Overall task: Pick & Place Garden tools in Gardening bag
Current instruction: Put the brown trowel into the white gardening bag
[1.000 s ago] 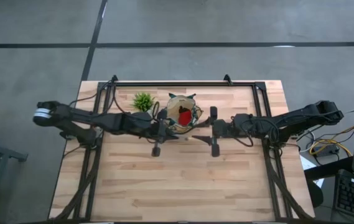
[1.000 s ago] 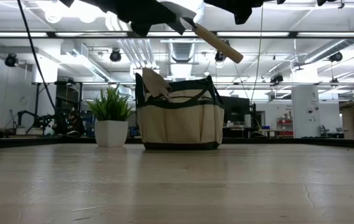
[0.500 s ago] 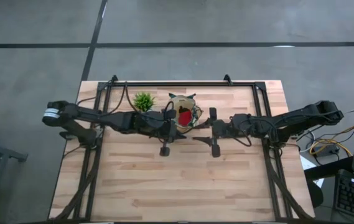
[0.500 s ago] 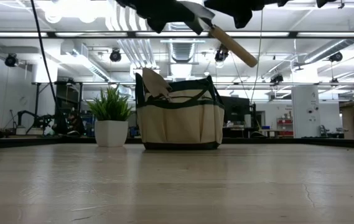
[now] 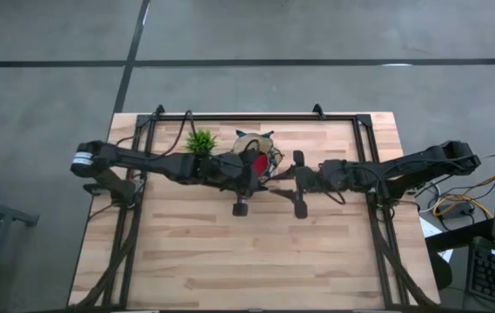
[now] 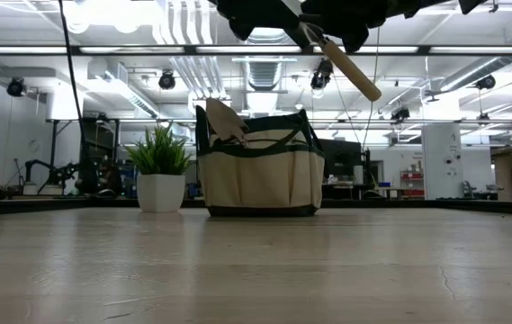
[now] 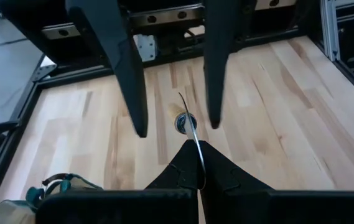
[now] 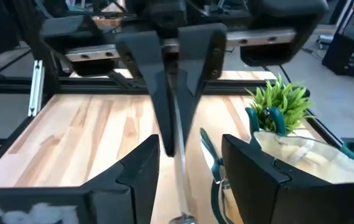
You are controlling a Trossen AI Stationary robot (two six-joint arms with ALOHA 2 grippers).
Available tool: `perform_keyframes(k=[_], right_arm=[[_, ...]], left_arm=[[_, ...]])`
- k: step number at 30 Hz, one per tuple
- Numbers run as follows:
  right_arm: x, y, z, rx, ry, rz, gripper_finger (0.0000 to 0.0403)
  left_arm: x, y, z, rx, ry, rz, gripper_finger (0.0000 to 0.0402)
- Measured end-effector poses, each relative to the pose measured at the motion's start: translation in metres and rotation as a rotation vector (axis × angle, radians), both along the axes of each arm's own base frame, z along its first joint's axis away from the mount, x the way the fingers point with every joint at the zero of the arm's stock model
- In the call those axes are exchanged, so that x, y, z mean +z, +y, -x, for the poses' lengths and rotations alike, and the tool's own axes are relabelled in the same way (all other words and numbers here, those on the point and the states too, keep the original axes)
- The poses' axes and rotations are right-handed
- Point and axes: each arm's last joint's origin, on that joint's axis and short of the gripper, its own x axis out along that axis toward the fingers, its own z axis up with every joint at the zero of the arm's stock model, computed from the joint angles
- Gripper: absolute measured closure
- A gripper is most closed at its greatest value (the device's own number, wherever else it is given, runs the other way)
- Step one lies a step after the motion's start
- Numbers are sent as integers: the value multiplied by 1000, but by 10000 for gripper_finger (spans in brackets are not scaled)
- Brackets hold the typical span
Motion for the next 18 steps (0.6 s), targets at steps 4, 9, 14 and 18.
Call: perform_keyframes(k=[4,9,14,18], right_arm=[[-1,-3,0,-13,10,-13,247],[-3,-5,0,-22,30,-20,273],[-4,-6,1,-23,42,-20,329],[-4,-6,1,-12,44,-1,384]], left_arm=[[3,0,-2,3,16,-2,400],[4,0,-4,12,26,2,399],[4,1,-4,25,22,-3,399],[4,2,-4,35,21,-10,399]])
